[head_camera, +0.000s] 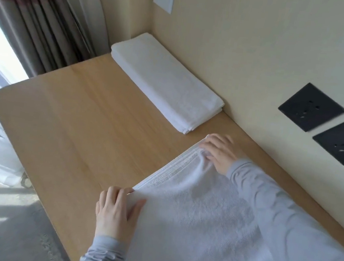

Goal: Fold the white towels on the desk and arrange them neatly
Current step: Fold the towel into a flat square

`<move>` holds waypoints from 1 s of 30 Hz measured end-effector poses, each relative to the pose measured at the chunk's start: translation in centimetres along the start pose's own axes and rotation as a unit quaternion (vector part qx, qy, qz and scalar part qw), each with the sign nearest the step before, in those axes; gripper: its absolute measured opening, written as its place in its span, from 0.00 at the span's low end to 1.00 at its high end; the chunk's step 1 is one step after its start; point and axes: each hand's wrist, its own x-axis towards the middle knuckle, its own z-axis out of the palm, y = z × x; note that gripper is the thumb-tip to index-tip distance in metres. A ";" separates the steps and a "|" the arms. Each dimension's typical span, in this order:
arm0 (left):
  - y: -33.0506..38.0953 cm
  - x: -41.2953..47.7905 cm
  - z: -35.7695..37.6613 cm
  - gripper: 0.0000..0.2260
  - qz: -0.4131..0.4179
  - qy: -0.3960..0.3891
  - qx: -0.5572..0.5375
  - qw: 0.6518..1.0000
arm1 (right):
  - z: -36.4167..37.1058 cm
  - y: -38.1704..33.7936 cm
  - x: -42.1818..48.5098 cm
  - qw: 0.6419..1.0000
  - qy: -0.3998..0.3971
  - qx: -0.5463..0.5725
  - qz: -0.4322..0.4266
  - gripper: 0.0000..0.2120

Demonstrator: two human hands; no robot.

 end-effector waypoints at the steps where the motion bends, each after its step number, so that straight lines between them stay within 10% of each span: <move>1: -0.3 -0.1 0.1 0.34 -0.006 0.008 -0.015 1.000 | -0.3 0.3 0.6 1.000 -0.019 -0.007 -0.003 0.14; 11: -2.1 0.1 0.1 0.08 -0.046 0.018 -0.108 0.993 | -1.5 0.3 1.7 0.984 0.022 0.130 0.121 0.04; 21: -3.0 0.9 -0.1 0.08 -0.043 0.012 -0.090 0.995 | 0.0 -2.8 2.3 0.953 0.109 0.139 0.246 0.05; 25: -1.4 0.4 -0.7 0.11 0.005 0.032 -0.028 0.999 | 0.1 -5.0 1.2 0.922 0.198 0.095 0.319 0.20; 28: 1.0 -0.5 0.0 0.17 0.104 0.032 0.082 0.991 | 0.4 -9.4 -0.3 0.921 0.309 0.174 0.159 0.19; 30: 2.4 -1.5 0.6 0.19 0.173 -0.040 0.103 0.979 | 2.3 -12.9 -2.3 0.961 0.232 0.151 -0.024 0.16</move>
